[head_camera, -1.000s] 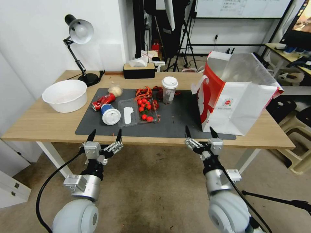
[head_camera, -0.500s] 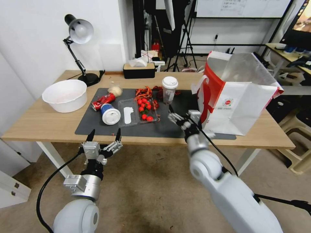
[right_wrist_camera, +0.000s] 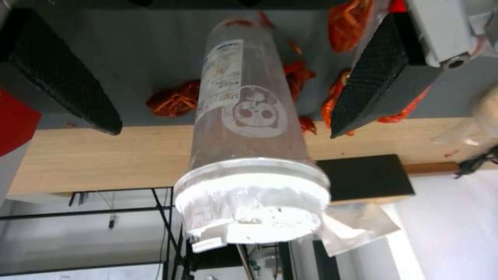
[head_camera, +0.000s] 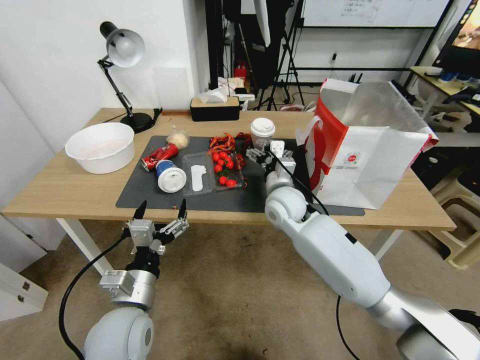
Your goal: Pick up the trash from the table and place it into the takeout bag.
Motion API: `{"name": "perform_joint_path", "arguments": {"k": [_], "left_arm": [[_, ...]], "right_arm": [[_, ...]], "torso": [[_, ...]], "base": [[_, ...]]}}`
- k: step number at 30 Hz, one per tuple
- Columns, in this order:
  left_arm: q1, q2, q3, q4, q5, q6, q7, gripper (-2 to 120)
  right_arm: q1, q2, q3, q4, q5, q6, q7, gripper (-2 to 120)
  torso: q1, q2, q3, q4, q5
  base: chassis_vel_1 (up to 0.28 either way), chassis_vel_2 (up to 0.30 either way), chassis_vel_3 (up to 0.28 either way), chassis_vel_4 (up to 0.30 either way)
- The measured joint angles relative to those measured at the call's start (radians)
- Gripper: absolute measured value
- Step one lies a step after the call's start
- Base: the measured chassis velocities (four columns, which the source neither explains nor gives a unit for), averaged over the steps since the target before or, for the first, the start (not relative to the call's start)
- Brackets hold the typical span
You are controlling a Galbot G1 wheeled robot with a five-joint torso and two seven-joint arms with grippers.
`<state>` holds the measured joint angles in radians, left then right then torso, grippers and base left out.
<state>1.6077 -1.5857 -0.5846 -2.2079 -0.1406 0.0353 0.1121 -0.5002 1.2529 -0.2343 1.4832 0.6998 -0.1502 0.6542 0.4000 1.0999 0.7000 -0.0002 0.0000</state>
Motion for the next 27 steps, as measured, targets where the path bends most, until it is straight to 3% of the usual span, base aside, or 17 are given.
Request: {"name": "perform_joint_path", "arguments": {"k": [27], "left_arm": [[-0.006, 0.002, 0.002, 0.021, 0.001, -0.016, 0.001, 100]], "right_arm": [[0.158, 0.093, -0.057, -0.245, 0.03, 0.006, -0.042, 97]], "torso": [[0.0, 0.0, 0.0, 0.0003, 0.0]], "base": [[0.0, 0.0, 0.0, 0.0]]}}
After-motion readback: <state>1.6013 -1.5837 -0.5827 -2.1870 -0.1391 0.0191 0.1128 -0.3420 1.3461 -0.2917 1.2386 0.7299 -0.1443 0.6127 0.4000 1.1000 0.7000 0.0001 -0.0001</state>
